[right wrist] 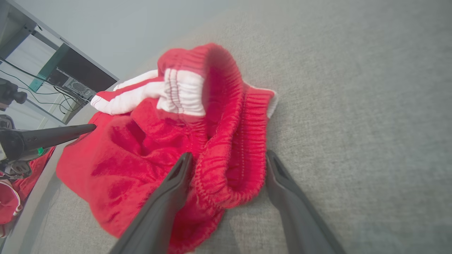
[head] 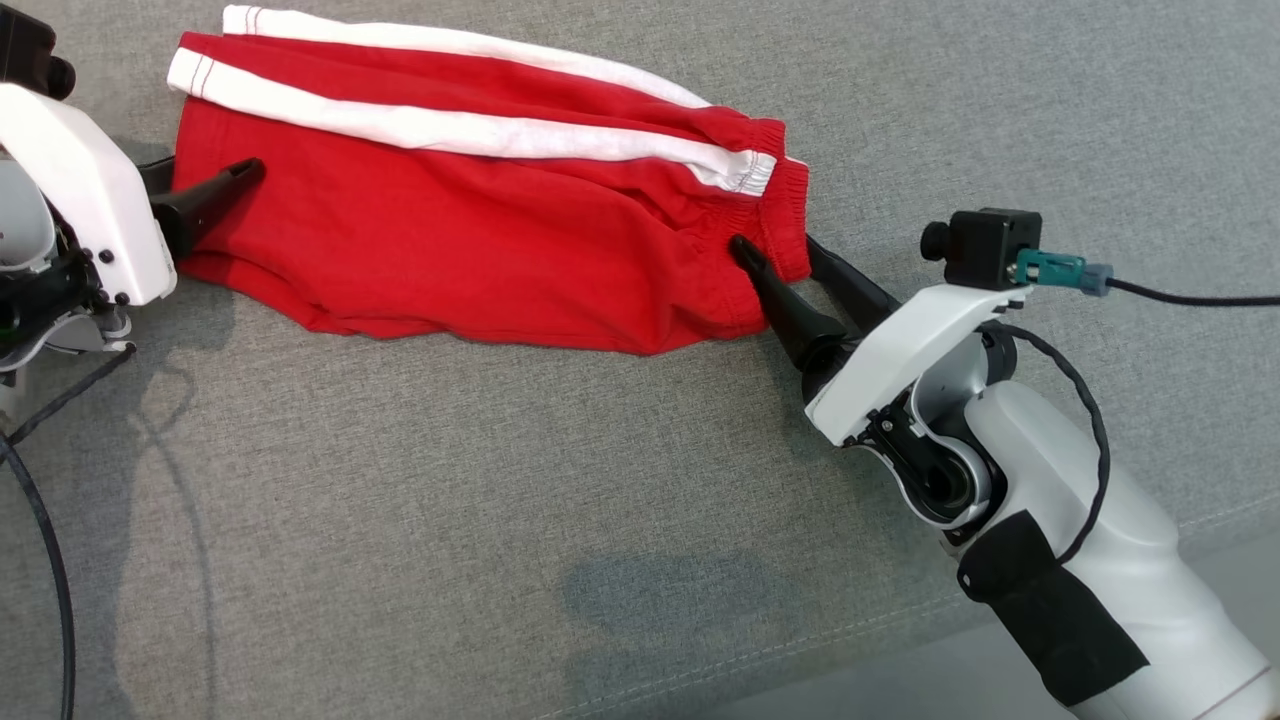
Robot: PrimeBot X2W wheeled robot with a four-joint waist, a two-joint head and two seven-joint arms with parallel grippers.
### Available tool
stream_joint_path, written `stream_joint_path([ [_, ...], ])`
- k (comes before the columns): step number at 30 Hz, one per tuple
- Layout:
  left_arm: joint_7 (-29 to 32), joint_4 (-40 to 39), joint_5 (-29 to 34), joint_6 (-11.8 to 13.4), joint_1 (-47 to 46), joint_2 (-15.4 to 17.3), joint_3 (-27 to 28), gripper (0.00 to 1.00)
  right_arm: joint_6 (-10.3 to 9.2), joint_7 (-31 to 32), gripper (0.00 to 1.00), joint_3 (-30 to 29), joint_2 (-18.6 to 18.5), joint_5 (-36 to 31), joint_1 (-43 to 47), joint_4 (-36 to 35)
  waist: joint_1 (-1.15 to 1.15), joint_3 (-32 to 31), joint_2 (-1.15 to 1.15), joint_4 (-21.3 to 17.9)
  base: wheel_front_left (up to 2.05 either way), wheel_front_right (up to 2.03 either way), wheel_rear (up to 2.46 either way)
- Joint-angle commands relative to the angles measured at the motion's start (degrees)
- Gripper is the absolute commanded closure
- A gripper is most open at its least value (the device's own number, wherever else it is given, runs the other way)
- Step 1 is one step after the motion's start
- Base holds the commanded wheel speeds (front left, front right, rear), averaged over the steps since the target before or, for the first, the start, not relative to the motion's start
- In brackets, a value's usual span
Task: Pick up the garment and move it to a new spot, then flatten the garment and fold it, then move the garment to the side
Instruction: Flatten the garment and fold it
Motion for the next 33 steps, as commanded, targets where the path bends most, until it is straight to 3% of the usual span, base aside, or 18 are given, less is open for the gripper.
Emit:
stream_joint_path([
  [1, 2.57, 0.23, -1.0, 0.11, 0.17, 1.38, 0.56, 0.0, 0.01, 1.25, 0.0, 1.18, 1.18, 0.55, 0.82, -0.47, 0.0, -0.03, 0.0, -0.17, 0.0, 0.0, 0.0],
  [4, 5.49, 0.43, -3.24, 1.02, -0.36, 0.54, 1.04, 0.0, 0.01, 3.54, 0.0, 1.6, 1.42, 1.27, -0.05, 0.15, 0.0, -0.02, 0.0, -0.4, 0.0, 0.0, 0.0],
  [5, 6.41, 0.51, -3.6, 1.38, -0.47, 0.49, 0.99, 0.11, 0.01, 4.34, 0.51, 1.65, 1.49, 1.76, -0.31, 0.37, 0.0, -0.02, 0.0, -0.45, 0.0, 0.0, 0.0],
  [6, 7.18, 0.6, -3.96, 1.87, -0.55, 0.4, 1.01, 0.51, 0.01, 5.26, 0.75, 1.78, 1.45, 2.12, -0.65, 0.7, 0.0, -0.01, 0.0, -0.47, 0.0, 0.0, 0.0],
  [7, 7.7, 0.62, -4.37, 2.24, -0.6, 0.26, 1.13, 0.76, 0.01, 5.73, 1.0, 1.74, 1.35, 2.41, -1.04, 0.95, 0.0, 0.0, 0.0, -0.46, 0.0, 0.0, 0.0],
  [8, 8.29, 0.71, -5.09, 2.55, -0.55, 0.01, 1.39, 1.0, 0.01, 6.35, 1.0, 1.66, 1.28, 2.86, -1.36, 1.32, 0.0, -0.02, 0.0, -0.45, 0.0, 0.0, 0.0],
  [21, 10.12, -4.64, -12.89, 2.37, 2.82, -0.41, 5.75, 1.0, 0.01, 12.0, 1.0, -1.23, -4.76, 10.74, -2.2, -1.96, 0.0, -0.78, 0.0, 2.73, 0.0, 0.0, 0.0],
  [33, 2.16, -23.69, -19.01, 1.03, 19.51, 1.16, 11.37, 1.0, 0.01, 19.16, 1.0, -6.61, -14.32, 17.28, 6.16, -13.03, 0.0, -3.96, 0.0, 9.51, 0.0, 0.0, 0.0],
])
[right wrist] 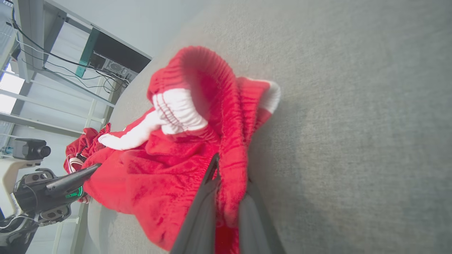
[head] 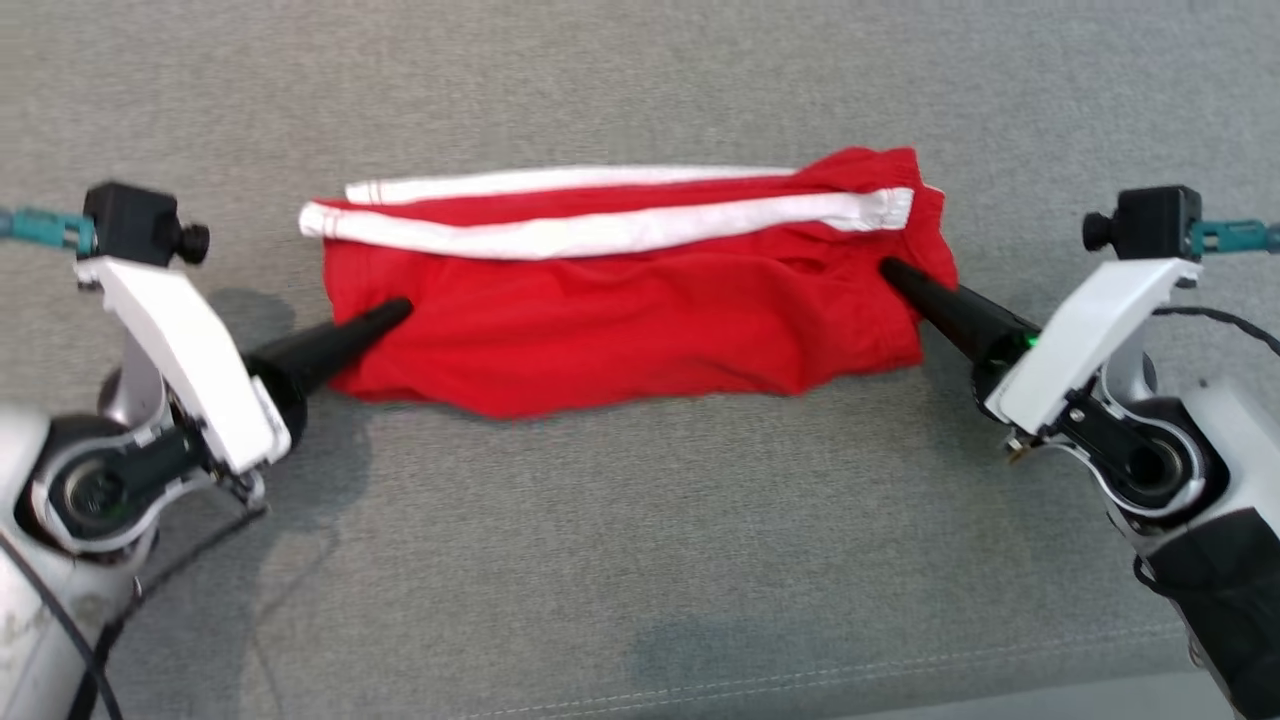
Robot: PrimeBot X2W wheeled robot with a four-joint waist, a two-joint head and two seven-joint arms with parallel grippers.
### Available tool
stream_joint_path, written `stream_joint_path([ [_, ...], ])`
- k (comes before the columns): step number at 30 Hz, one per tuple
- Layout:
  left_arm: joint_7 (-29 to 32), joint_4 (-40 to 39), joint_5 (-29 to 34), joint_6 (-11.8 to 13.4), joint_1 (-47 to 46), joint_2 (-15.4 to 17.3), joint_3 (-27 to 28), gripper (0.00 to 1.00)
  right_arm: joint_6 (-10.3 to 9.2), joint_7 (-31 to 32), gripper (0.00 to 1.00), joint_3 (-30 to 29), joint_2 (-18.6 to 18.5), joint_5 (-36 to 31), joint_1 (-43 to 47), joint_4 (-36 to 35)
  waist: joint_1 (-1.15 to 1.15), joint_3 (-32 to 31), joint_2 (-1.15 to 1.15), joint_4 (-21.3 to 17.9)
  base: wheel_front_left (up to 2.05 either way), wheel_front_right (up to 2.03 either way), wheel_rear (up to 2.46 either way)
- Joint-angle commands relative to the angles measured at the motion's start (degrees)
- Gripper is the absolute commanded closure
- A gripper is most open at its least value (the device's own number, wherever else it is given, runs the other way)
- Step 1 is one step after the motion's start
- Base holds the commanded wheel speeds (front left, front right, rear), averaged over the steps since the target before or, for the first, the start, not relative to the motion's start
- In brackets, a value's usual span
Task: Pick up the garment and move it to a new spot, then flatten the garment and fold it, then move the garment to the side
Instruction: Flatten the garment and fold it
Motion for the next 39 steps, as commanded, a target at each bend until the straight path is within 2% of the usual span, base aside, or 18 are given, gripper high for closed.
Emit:
stream_joint_path([
  [1, -1.28, -3.22, -0.94, -0.5, 1.41, 2.94, 3.44, 1.0, 0.02, 0.45, 1.0, -0.78, -1.2, 0.25, 2.6, -2.34, 0.0, -1.22, 0.0, 1.6, 0.0, 0.0, 0.0],
  [8, -8.16, -15.34, -1.87, -0.63, 14.23, 3.24, 6.12, 1.0, 0.02, 2.32, 1.0, -5.95, -2.67, -0.23, 10.62, -7.55, 0.0, -3.16, 0.0, 4.98, 0.0, 0.0, 0.0],
  [12, -10.16, -17.9, -1.89, 0.2, 19.48, 3.23, 6.5, 1.0, 0.02, 4.2, 1.0, -9.09, -1.66, -0.55, 15.84, -8.93, 0.0, -4.07, 0.0, 6.22, 0.0, 0.0, 0.0],
  [18, -11.2, -15.24, -2.51, 0.22, 22.32, 0.76, 4.91, 1.0, 0.02, 6.75, 1.0, -13.2, 1.76, -2.58, 21.76, -9.68, 0.0, -4.63, 0.0, 6.6, 0.0, 0.0, 0.0],
  [30, -13.96, -5.76, 0.29, -0.96, 19.8, -2.88, 2.66, 1.0, 0.02, 8.4, 1.0, -20.33, 9.61, -9.23, 26.73, -9.45, 0.0, -7.1, 0.0, 6.13, 0.0, 0.0, 0.0],
  [31, -14.29, -5.0, 0.74, -0.98, 19.65, -2.94, 2.58, 0.92, 0.02, 8.51, 1.0, -20.85, 10.34, -9.5, 27.01, -9.44, 0.0, -7.34, 0.0, 6.06, 0.0, 0.0, 0.0],
  [32, -14.54, -4.33, 1.26, -0.97, 19.56, -2.94, 2.42, 0.59, 0.02, 8.54, 1.0, -21.32, 10.98, -9.85, 27.21, -9.42, 0.0, -7.61, 0.0, 5.98, 0.0, 0.0, 0.0],
  [33, -15.25, -3.8, 1.97, -0.96, 19.45, -2.95, 2.47, 0.0, 0.02, 8.73, 1.0, -21.58, 11.49, -10.28, 27.36, -9.37, 0.0, -7.87, 0.0, 5.88, 0.0, 0.0, 0.0],
  [39, -21.39, -3.01, 6.7, -0.74, 19.56, -2.71, 3.68, 0.0, 0.02, 8.67, 1.0, -23.28, 13.64, -12.24, 27.32, -9.09, 0.0, -8.91, 0.0, 5.89, 0.0, 0.0, 0.0],
])
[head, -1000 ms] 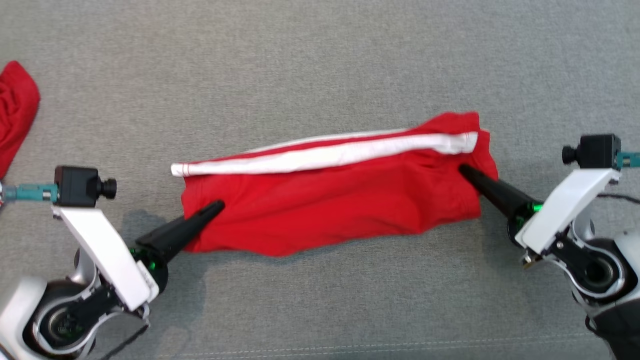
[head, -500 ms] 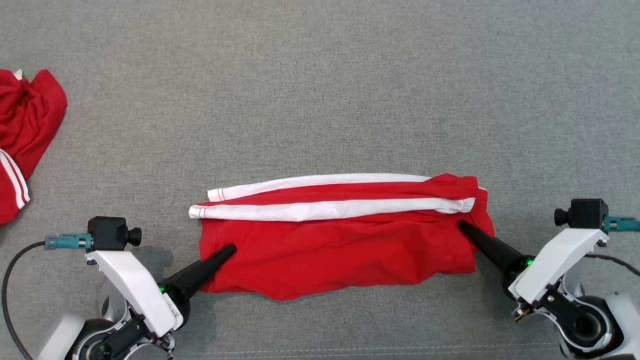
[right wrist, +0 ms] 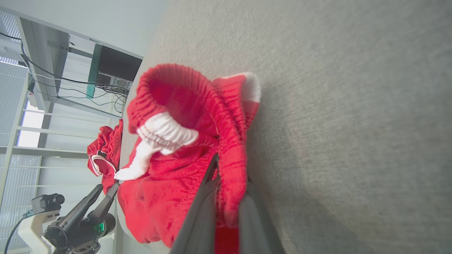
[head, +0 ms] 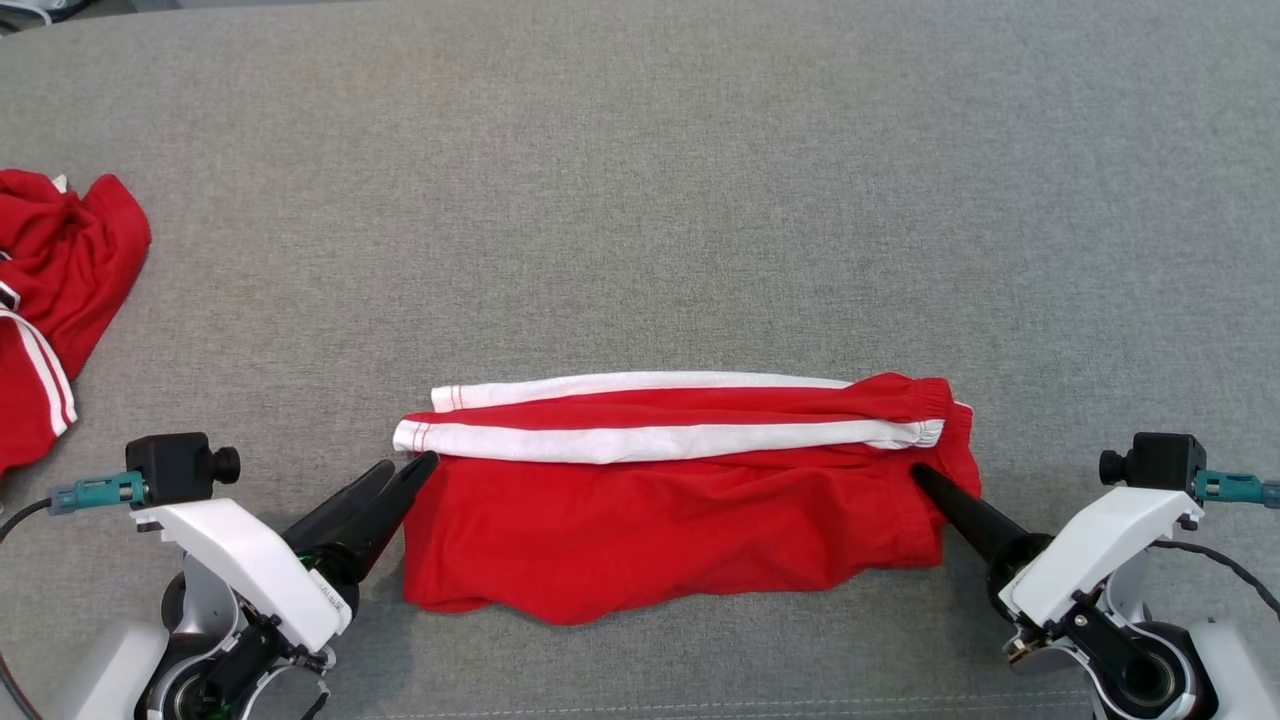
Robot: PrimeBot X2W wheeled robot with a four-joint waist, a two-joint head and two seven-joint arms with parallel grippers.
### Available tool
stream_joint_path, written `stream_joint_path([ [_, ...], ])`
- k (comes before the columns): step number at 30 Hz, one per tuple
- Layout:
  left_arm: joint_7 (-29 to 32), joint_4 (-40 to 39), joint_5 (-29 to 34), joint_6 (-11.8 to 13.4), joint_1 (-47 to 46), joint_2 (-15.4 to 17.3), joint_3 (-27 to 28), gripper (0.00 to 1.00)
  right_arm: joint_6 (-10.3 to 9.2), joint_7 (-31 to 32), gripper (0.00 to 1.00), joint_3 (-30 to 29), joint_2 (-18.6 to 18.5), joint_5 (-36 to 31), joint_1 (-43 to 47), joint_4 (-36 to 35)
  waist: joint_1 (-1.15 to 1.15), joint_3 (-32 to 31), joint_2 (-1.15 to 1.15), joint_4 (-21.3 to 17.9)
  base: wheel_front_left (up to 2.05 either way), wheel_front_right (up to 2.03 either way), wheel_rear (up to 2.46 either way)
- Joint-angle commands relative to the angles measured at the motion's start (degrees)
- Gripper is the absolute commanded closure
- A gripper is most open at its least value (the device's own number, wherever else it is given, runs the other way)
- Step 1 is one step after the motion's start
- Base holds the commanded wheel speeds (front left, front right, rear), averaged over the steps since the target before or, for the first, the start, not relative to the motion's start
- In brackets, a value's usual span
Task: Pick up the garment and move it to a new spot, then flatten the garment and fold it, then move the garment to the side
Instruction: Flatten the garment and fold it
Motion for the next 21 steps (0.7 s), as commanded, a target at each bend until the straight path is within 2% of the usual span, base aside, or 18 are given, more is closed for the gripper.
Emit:
stream_joint_path([
  [1, -1.23, -1.07, -0.08, 0.22, -1.76, 1.66, 3.17, 0.0, 0.02, -0.06, 1.0, 0.29, 0.18, -0.66, 0.14, -0.92, 0.0, -0.37, 0.0, 0.27, 0.0, 0.0, 0.0],
  [5, -7.71, -2.57, 3.99, 1.92, 0.03, 2.26, 5.27, 0.0, 0.02, -0.99, 1.0, -0.49, 0.91, -1.84, 0.28, -0.35, 0.0, -1.66, 0.0, 1.17, 0.0, 0.0, 0.0],
  [7, -12.23, -3.59, 7.68, 3.77, 1.04, 2.55, 6.26, 0.0, 0.02, -1.52, 1.0, -0.55, 1.01, -2.48, 0.64, -0.11, 0.0, -2.29, 0.0, 1.63, 0.0, 0.0, 0.0],
  [9, -18.74, -4.84, 11.28, 6.8, 2.05, 1.84, 8.48, 0.0, 0.02, -1.86, 1.0, -0.8, 1.19, -2.64, 1.21, 0.25, 0.0, -2.98, 0.0, 2.24, 0.0, 0.0, 0.0],
  [12, -24.4, -7.48, 15.27, 10.08, 4.46, 1.29, 9.67, 0.0, 0.02, -2.38, 1.0, -1.37, 1.17, -3.06, 2.32, 0.82, 0.0, -4.13, 0.0, 3.35, 0.0, 0.0, 0.0],
  [15, -27.93, -10.3, 20.56, 13.53, 6.47, 1.76, 9.16, 0.0, 0.02, -2.78, 1.0, -2.59, 1.08, -3.13, 3.58, 1.21, 0.0, -4.92, 0.0, 4.66, 0.0, 0.0, 0.0],
  [21, -31.76, -14.77, 29.98, 18.32, 9.27, 1.94, 8.5, 0.0, 0.02, -3.22, 1.0, -4.43, 1.13, -3.88, 5.39, 1.59, 0.0, -6.89, 0.0, 5.91, 0.0, 0.0, 0.0],
])
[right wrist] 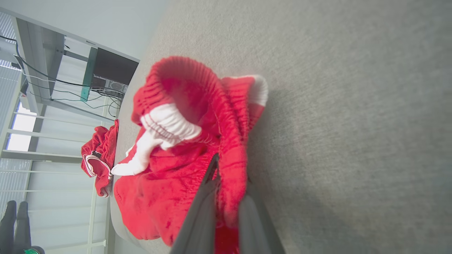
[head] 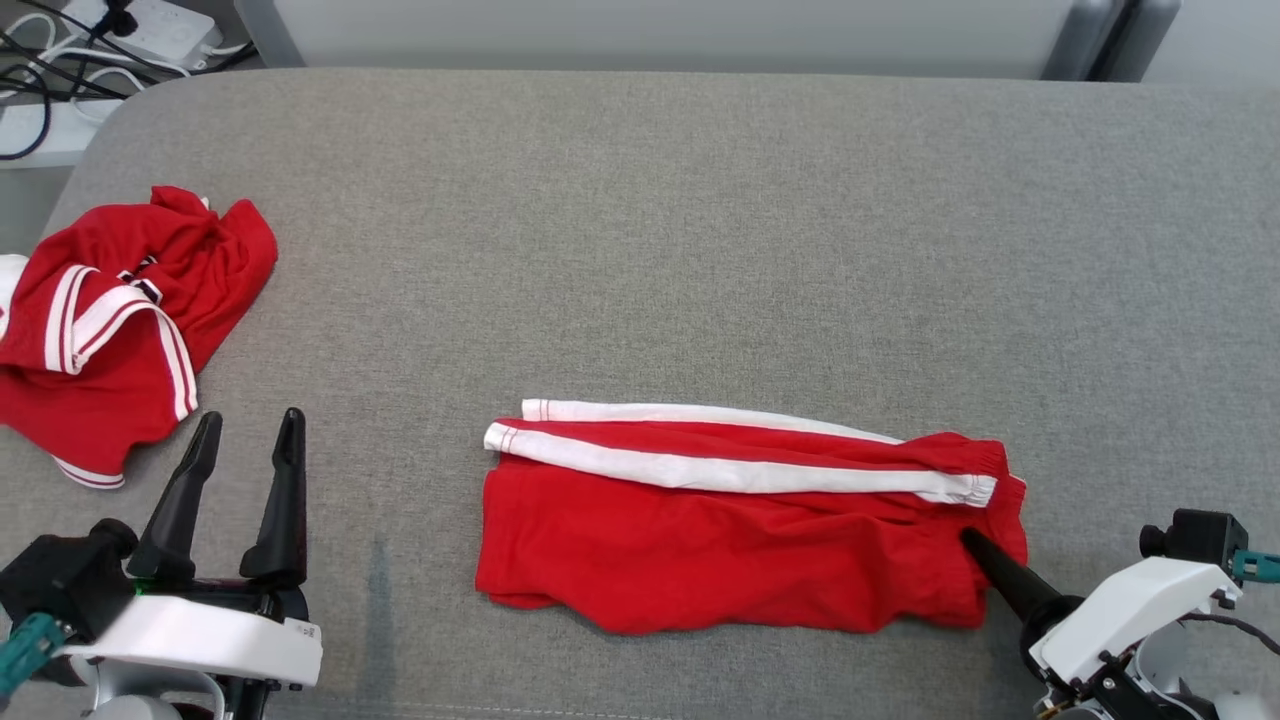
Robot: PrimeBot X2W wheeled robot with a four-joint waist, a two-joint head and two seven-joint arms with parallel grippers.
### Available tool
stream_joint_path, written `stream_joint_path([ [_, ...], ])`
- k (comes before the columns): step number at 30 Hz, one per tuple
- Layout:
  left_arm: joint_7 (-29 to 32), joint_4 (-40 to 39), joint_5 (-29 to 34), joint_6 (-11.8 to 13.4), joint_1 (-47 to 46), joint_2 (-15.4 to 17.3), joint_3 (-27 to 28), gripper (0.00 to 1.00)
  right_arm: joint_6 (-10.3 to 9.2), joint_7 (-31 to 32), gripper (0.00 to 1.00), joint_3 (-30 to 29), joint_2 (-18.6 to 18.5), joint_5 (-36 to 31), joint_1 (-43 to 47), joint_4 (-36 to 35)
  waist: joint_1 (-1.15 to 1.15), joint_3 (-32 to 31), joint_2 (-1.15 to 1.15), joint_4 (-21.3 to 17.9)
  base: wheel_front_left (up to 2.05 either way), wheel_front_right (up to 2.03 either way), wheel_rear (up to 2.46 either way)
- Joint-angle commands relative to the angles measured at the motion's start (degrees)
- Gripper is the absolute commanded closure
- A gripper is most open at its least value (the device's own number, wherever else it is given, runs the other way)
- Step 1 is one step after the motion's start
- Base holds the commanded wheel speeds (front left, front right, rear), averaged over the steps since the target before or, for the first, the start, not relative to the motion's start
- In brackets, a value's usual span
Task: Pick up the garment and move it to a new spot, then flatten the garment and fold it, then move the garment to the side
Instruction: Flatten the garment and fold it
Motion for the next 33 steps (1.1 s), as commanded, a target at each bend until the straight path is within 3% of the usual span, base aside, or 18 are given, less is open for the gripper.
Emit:
stream_joint_path([
  [1, -0.83, -1.75, 2.04, 1.23, -0.55, 1.39, 2.25, 0.0, 0.09, -0.94, 1.0, 0.57, -0.25, -0.56, 0.37, -1.29, 0.0, -1.03, 0.0, 0.48, 0.0, 0.0, 0.0],
  [7, -1.55, -1.86, 8.56, 2.69, 1.18, 0.45, 1.04, 0.0, 0.09, -1.19, 1.0, 0.31, 0.33, -1.21, 1.93, -0.18, 0.0, -3.76, 0.0, 0.97, 0.0, 0.0, 0.0],
  [24, -1.73, 3.51, 13.21, -2.04, 1.11, -1.06, 2.25, 0.0, 0.09, -2.88, 1.0, -0.02, 1.24, -1.74, 3.25, 3.55, 0.0, -8.09, 0.0, 1.33, 0.0, 0.0, 0.0],
  [33, -1.74, 2.97, 14.27, -2.8, 0.22, -2.19, 1.91, 0.0, 0.09, -5.81, 1.0, 1.94, 2.2, 1.07, -0.55, -3.87, 0.0, -7.55, 0.0, 2.94, 0.0, 0.0, 0.0],
])
